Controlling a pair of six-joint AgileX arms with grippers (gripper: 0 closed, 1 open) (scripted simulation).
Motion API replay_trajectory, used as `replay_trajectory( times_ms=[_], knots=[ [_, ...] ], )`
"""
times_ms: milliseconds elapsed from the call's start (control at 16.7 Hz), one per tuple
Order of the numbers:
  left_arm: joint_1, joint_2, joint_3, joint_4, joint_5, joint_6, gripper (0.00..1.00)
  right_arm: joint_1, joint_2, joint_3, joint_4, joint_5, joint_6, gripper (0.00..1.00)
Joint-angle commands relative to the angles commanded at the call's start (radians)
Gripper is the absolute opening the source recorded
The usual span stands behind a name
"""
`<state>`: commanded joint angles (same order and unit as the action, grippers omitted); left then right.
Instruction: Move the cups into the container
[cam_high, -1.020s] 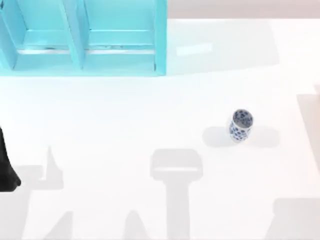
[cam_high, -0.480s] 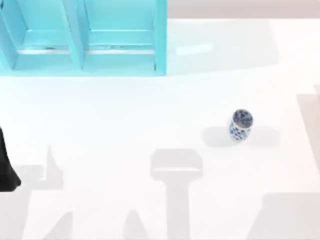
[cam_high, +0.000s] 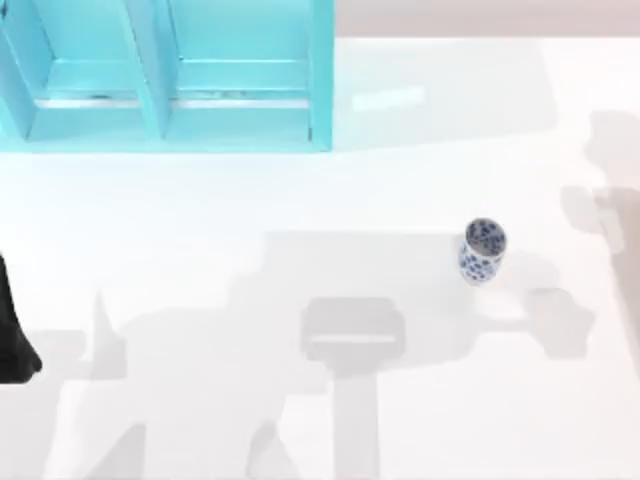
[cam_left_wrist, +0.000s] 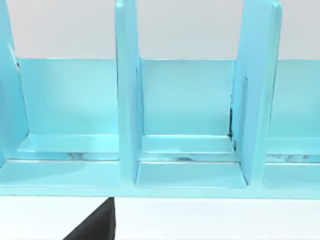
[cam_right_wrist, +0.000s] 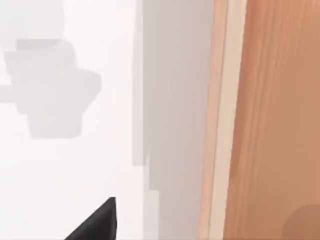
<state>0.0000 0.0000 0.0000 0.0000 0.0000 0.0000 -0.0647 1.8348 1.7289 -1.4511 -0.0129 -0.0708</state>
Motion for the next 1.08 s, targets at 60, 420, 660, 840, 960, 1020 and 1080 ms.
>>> replay_trajectory(
  times_ms=[60, 420, 660, 840, 960, 1020, 1080],
  knots=[
    [0.0, 0.0, 0.0, 0.0, 0.0, 0.0, 1.0, 0.09, 0.05, 0.035, 0.005, 0.005, 0.087, 1.0],
    [0.0, 0.0, 0.0, 0.0, 0.0, 0.0, 1.0, 0.412, 0.261, 0.186, 0.051, 0.015, 0.421, 1.0],
    [0.0, 0.0, 0.0, 0.0, 0.0, 0.0, 1.0, 0.435, 0.289, 0.208, 0.067, 0.015, 0.46, 1.0],
    [0.0, 0.0, 0.0, 0.0, 0.0, 0.0, 1.0, 0.432, 0.286, 0.204, 0.065, 0.014, 0.458, 1.0],
    [0.0, 0.0, 0.0, 0.0, 0.0, 0.0, 1.0, 0.433, 0.287, 0.188, 0.081, 0.014, 0.458, 1.0],
    [0.0, 0.0, 0.0, 0.0, 0.0, 0.0, 1.0, 0.433, 0.29, 0.166, 0.105, 0.015, 0.458, 1.0],
    [0.0, 0.0, 0.0, 0.0, 0.0, 0.0, 1.0, 0.434, 0.295, 0.137, 0.138, 0.015, 0.458, 1.0]
  ],
)
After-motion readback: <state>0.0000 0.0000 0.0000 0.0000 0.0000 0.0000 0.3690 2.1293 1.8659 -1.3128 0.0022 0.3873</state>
